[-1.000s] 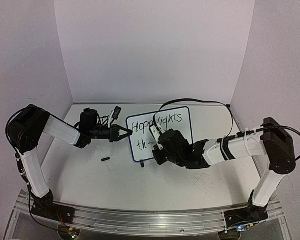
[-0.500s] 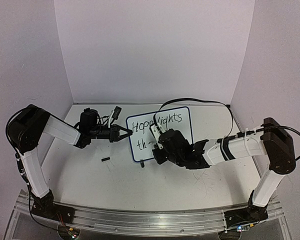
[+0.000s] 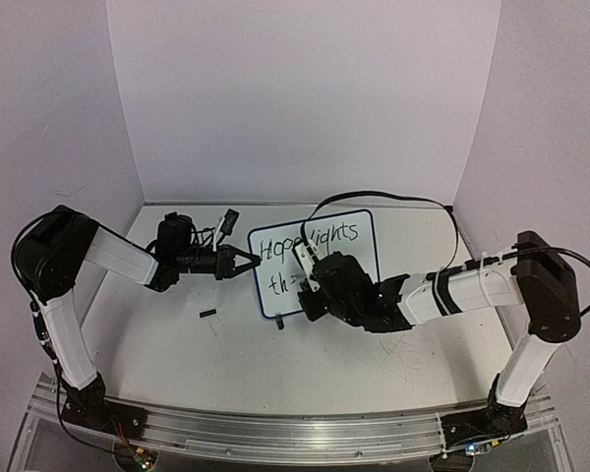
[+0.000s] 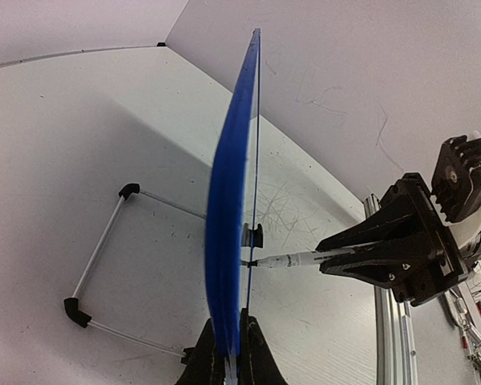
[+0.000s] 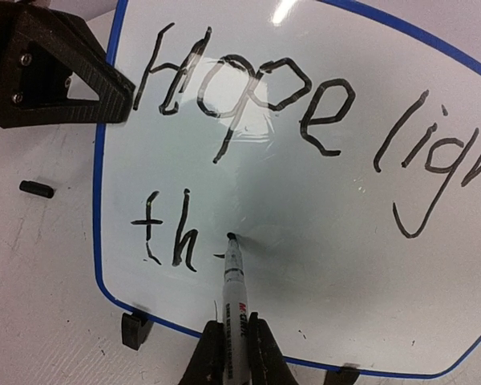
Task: Write a sentence on the whiteboard
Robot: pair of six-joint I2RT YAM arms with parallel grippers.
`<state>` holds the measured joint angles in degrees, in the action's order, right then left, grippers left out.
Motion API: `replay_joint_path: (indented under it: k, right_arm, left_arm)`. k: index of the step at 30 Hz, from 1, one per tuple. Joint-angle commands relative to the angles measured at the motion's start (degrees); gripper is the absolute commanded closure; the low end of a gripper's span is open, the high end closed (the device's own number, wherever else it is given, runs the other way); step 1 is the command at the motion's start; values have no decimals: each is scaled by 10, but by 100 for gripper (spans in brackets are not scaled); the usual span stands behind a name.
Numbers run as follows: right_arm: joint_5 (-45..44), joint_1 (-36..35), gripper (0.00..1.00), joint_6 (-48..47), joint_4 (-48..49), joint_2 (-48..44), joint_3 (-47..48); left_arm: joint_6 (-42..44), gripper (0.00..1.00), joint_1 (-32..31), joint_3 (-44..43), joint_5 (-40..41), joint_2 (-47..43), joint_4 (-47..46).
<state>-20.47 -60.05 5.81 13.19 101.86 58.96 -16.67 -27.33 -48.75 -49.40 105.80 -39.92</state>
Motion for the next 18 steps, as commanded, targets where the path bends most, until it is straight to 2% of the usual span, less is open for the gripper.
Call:
replay_joint_path:
  k: [1,18]
  right_arm:
    - [1,7,100,-9,24,17,28]
    - [36,8,100,17,-17,-9,-18]
  left_arm:
    - [37,100,-9,-6,22,5,59]
    - [37,100,-9,-8,23,4,61]
